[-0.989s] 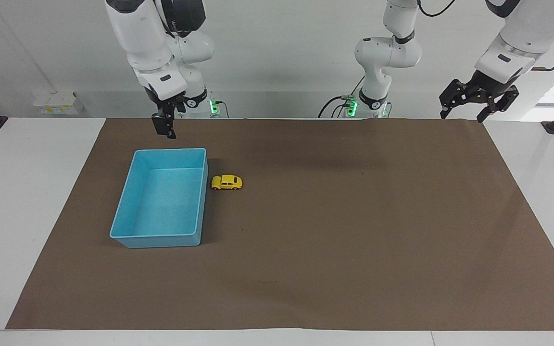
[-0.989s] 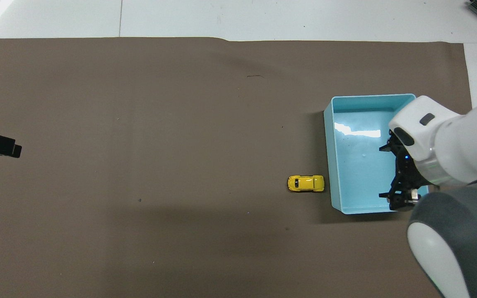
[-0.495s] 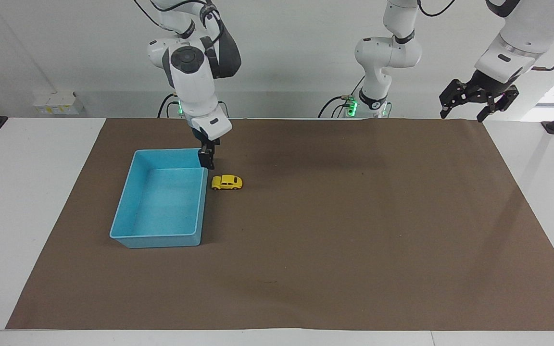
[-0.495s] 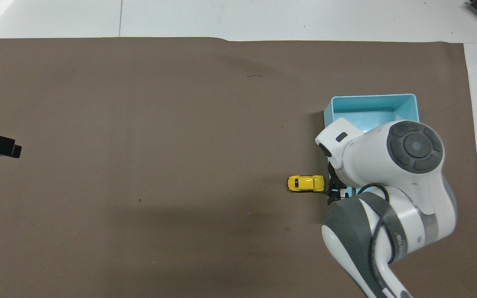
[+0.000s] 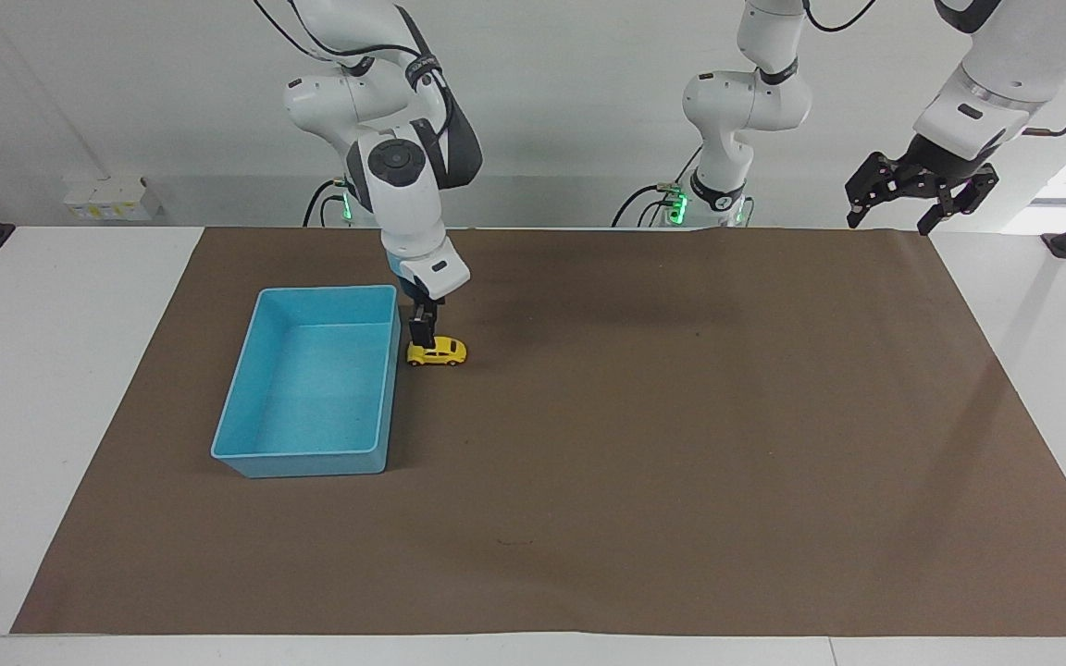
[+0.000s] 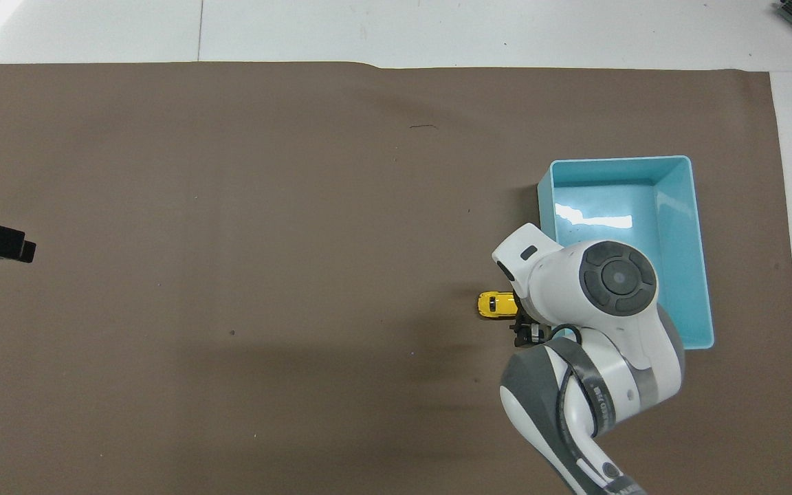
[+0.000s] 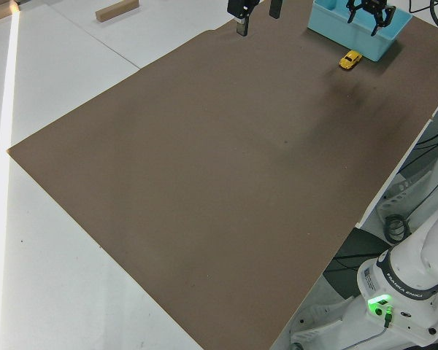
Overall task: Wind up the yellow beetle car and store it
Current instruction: 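Grasp the yellow car with the right gripper and lift it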
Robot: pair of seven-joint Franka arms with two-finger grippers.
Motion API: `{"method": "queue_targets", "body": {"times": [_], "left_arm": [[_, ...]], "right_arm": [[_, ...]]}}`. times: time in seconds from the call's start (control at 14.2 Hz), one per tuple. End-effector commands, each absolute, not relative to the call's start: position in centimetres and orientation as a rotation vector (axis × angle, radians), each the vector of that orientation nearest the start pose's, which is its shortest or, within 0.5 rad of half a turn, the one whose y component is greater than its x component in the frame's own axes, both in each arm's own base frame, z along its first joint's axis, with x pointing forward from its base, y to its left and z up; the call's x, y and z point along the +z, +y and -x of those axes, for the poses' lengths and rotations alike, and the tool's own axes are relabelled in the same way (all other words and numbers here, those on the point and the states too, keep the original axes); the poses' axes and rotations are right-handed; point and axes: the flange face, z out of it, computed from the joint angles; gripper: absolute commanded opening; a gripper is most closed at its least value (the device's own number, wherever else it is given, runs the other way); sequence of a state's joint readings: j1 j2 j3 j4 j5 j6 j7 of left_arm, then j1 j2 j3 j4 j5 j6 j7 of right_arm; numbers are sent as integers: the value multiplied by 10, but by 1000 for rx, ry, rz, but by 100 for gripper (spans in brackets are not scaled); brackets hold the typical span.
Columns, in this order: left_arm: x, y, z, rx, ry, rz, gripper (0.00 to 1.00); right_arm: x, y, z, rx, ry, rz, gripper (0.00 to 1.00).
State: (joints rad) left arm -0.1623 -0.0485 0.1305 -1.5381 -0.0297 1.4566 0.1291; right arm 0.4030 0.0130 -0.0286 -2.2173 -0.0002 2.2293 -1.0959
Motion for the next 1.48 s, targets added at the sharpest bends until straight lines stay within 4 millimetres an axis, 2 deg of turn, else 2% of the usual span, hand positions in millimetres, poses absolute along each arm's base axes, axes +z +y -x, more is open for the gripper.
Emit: {"method": "queue_targets", "body": {"times": [0.0, 0.21, 0.35, 0.42, 0.49, 0.64, 0.71, 0.78, 0.85, 0.92, 0.99, 1.13, 1.41], "left_arm": [[659, -17, -520, 58, 252, 3182, 100], [659, -17, -520, 58, 252, 3182, 100], [659, -17, -520, 58, 252, 3182, 100], [659, -17, -520, 58, 252, 3182, 100], [659, -17, -520, 58, 252, 3182, 100], [659, -17, -520, 58, 252, 3182, 100], [659, -17, -520, 58, 252, 3182, 100], [659, -17, -520, 58, 252, 3182, 100], [659, -17, -520, 58, 252, 3182, 100], [659, -17, -520, 58, 252, 3182, 100], [659, -17, -520, 58, 252, 3182, 100], [659, -17, -520, 58, 252, 3182, 100], [659, -17, -520, 58, 252, 3182, 100]], "right_arm": [[362, 190, -483, -11, -2131, 2338, 100], [342, 188, -479, 1, -2170, 2328, 100], [320, 187, -476, -16, -2186, 2322, 100], [313, 188, -477, -6, -2186, 2321, 92], [310, 188, -477, -6, -2184, 2322, 90], [306, 189, -479, -18, -2188, 2321, 77], [304, 189, -478, -9, -2189, 2318, 66], [305, 188, -478, -2, -2184, 2321, 27], [305, 190, -478, 2, -2178, 2325, 8], [307, 191, -480, 0, -2178, 2326, 0], [308, 192, -482, -2, -2180, 2325, 0], [326, 198, -496, -17, -2182, 2330, 0], [381, 213, -527, -127, -2115, 2389, 0]]}}
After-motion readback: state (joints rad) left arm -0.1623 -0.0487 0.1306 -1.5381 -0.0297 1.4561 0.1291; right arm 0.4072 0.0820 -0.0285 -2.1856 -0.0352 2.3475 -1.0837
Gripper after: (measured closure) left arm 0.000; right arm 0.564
